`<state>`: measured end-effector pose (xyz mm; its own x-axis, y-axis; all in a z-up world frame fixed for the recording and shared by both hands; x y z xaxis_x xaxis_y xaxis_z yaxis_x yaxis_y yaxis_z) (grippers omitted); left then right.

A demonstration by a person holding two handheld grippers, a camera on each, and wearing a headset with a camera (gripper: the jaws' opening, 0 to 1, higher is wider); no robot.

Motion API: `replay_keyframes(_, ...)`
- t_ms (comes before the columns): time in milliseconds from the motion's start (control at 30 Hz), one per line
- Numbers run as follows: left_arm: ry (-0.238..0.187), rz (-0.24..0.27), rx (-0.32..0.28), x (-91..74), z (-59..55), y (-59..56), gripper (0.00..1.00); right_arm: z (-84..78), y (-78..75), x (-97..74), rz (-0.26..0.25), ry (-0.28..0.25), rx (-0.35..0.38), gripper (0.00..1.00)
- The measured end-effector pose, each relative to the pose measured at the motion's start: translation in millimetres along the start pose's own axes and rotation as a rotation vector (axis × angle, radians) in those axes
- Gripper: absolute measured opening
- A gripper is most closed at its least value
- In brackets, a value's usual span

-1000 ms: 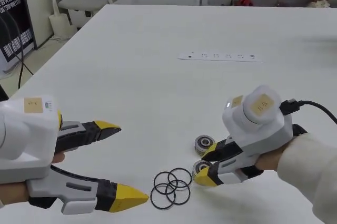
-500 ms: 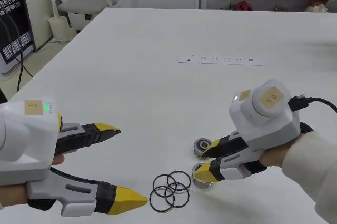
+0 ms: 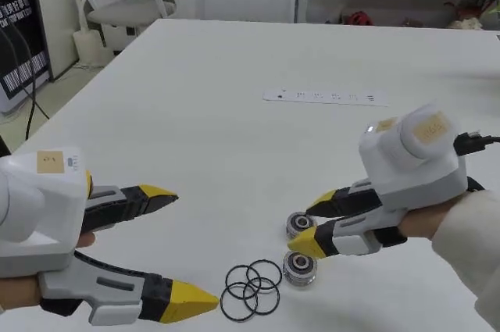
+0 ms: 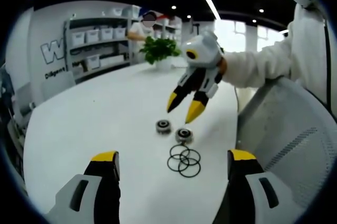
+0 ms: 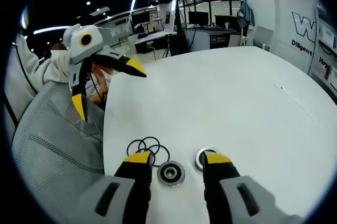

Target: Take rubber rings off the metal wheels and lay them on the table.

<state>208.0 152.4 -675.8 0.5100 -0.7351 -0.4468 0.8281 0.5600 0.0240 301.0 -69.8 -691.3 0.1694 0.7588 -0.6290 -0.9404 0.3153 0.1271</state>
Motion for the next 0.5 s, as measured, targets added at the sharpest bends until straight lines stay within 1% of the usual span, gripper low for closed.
replay_keyframes(67,-0.002,0.000,0.000,-0.3,0.2,0.0,0.86,2.5,0.3,-3.6,-0.001,-0.015,0.003,0.37)
replay_keyframes(167,-0.007,0.003,0.000,-0.9,0.7,0.0,0.86,5.6,0.6,-8.0,-0.009,-0.035,0.005,0.42)
replay_keyframes(300,-0.027,0.007,-0.009,-2.4,2.4,-0.2,0.88,12.0,0.5,-17.7,-0.022,-0.090,0.018,0.45)
replay_keyframes(400,-0.037,0.011,-0.011,-3.5,3.4,-0.2,0.88,15.0,0.7,-25.8,-0.012,-0.137,0.043,0.47)
replay_keyframes(500,-0.043,0.011,-0.012,-3.8,4.1,-0.5,0.89,15.9,2.6,-32.0,-0.009,-0.164,0.056,0.52)
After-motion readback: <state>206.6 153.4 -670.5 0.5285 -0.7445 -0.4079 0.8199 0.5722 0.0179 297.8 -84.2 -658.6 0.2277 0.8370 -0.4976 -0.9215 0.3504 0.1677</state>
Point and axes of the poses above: the centre of the closed fingertips' face, and the gripper's own axes: x roughly forward along the fingers, y roughly to its left, z roughly out of its top, the point moved 9 cm from there along -x, roughly backward along the fingers, and after that the axes turned 2 degrees about x, right-handed, at the moved point
